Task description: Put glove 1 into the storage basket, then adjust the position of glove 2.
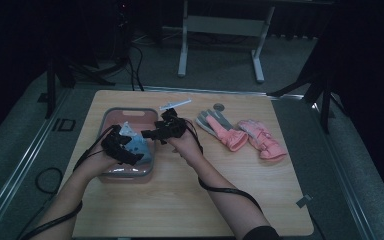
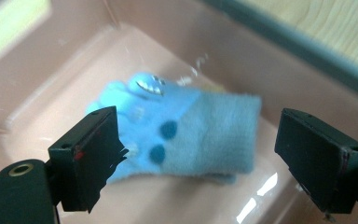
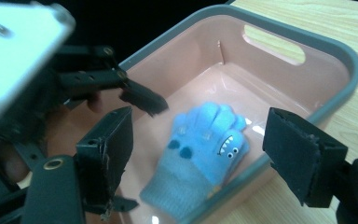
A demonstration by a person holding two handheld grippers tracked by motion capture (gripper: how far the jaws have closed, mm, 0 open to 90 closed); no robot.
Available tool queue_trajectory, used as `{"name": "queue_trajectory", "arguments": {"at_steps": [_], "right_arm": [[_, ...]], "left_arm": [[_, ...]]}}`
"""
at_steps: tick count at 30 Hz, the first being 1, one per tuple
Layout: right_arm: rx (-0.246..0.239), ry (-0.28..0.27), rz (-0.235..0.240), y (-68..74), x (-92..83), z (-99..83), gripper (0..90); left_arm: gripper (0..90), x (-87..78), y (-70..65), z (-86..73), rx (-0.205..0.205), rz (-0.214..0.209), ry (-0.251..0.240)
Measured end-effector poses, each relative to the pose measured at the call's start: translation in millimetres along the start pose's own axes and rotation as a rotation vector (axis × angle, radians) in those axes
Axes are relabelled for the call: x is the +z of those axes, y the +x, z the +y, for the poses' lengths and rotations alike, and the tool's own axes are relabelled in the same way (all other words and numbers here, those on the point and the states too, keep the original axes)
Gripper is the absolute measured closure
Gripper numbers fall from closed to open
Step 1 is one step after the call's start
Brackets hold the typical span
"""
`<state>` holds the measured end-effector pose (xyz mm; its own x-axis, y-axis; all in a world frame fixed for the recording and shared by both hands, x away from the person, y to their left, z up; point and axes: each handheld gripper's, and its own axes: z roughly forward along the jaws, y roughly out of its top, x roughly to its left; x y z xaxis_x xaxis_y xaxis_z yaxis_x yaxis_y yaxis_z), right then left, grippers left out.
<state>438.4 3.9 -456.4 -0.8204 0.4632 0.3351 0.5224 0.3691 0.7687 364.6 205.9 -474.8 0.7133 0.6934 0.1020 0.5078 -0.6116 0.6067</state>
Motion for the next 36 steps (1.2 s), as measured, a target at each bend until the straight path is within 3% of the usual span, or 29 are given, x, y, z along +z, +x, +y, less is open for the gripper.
{"name": "queue_trajectory", "arguments": {"at_steps": [3, 5, 8, 14, 17, 25, 30, 36], "right_arm": [[-0.010, -0.009, 0.006, 0.0, -8.5, -3.3, 22.5], [-0.010, -0.007, 0.005, 0.1, -13.9, -6.2, 22.4], [-0.028, 0.005, -0.008, 0.4, -21.0, -12.4, 20.3], [-0.078, 0.014, -0.009, -0.7, -37.1, -26.8, 17.6], [-0.106, 0.037, -0.013, 1.1, -45.8, -34.0, 18.0], [-0.136, 0.045, -0.016, -0.3, -69.3, -50.7, 14.0], [-0.097, 0.037, -0.020, -9.1, -84.8, -57.4, 14.2], [-0.103, 0.027, -0.061, -20.6, -101.3, -66.7, 14.3]], "left_arm": [[14.3, -8.2, -4.9, 0.5, -0.006, 0.002, -0.054], [14.3, -11.9, -9.1, 0.6, -0.036, -0.014, -0.091], [14.3, -14.2, -14.5, 1.2, -0.064, -0.043, -0.105], [14.3, -19.9, -30.2, 3.8, -0.091, -0.016, -0.167], [14.3, -21.3, -38.1, 5.8, -0.113, -0.030, -0.186], [14.3, -22.8, -67.6, 18.6, -0.091, -0.085, -0.223], [13.2, -23.3, -82.5, 26.5, -0.097, -0.100, -0.256], [13.1, -16.8, -102.4, 33.1, -0.064, -0.134, -0.257]]}}
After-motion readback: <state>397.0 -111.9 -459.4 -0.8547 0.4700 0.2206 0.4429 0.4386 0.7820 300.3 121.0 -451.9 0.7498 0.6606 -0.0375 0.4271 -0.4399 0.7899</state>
